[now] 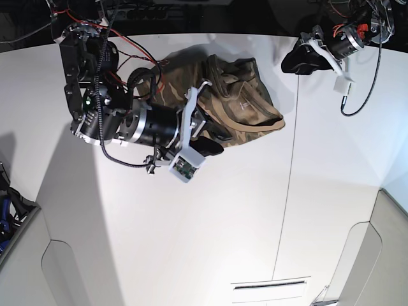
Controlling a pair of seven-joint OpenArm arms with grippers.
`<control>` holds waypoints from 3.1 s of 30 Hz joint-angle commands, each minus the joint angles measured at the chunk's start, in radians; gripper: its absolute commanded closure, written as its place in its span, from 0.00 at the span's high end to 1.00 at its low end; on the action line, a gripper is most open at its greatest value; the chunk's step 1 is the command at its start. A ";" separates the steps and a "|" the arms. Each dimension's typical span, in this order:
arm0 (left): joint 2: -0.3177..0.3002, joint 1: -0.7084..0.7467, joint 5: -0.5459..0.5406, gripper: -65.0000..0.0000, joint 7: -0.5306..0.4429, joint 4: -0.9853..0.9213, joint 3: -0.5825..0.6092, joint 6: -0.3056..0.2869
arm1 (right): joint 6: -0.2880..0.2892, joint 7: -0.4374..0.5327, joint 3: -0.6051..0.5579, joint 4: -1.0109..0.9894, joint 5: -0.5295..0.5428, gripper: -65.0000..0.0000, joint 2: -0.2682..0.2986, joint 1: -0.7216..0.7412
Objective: Fold the T-shirt properly
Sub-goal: 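Press and tuck the bundle edges with the right gripper, then straighten the folded bundle's sides with both grippers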
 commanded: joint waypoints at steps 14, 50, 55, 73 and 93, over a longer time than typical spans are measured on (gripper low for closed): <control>0.010 -0.002 -0.003 0.51 -0.015 0.012 -0.004 -0.012 | 0.037 -0.017 -0.043 0.015 0.086 0.22 0.040 -0.133; 0.007 0.007 -0.342 0.51 0.150 0.013 -0.317 -0.012 | 0.033 0.140 0.092 -0.037 -0.103 0.00 -0.077 -0.215; 0.007 0.006 -0.362 0.51 0.151 0.013 -0.317 -0.012 | 0.044 0.106 0.025 -0.155 0.023 0.00 -0.061 -0.216; 0.005 -0.002 -0.451 0.17 0.259 0.159 -0.297 -0.012 | 0.032 0.151 -0.111 -0.159 -0.080 0.00 -0.090 -0.045; 0.042 -0.026 0.029 0.04 -0.058 0.278 0.493 -0.012 | 0.022 0.314 0.203 -0.725 -0.124 0.00 -0.093 0.245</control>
